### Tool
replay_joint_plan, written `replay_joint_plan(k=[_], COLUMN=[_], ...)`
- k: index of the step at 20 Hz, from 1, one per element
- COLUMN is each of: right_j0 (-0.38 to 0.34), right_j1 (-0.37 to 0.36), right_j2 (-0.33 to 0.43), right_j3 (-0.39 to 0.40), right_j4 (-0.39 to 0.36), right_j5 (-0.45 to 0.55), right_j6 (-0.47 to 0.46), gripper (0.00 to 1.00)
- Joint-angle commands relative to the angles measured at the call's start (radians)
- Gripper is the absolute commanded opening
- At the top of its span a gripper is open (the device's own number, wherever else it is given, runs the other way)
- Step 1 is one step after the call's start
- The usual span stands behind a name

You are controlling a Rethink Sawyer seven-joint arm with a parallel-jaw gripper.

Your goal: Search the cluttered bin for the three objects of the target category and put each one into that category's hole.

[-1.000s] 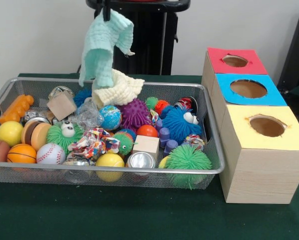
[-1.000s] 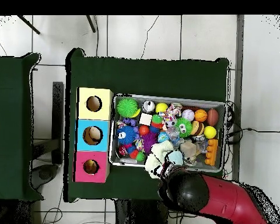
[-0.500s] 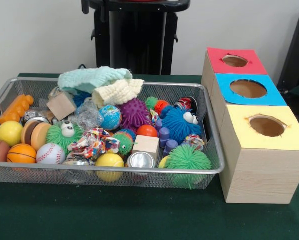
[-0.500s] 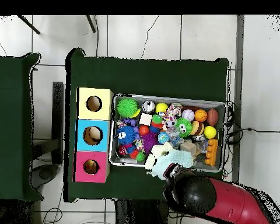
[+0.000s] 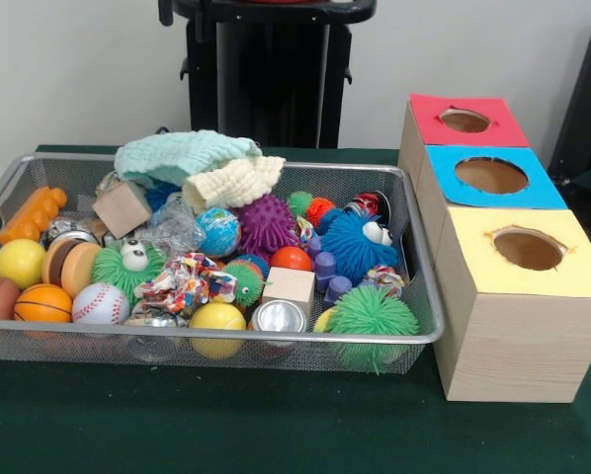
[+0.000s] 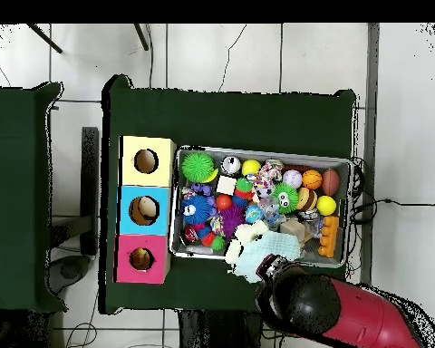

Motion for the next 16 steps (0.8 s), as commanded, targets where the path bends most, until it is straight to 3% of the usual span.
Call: replay_joint_plan(k=[1,9,16], right_j0=[-0.053,-0.116,-0.137], right_j1=[0.058,0.120,0.217], right_j2=[-0.003,0.028,0.102], right_j3=[-0.071,-0.154,-0.270], right_j4=[0.016,-0.003,0.007], right_j5=[-0.026,0.000,-0.030], right_j6=[0.049,-0.006,-0.051], gripper=[1.00,1.00,1.00])
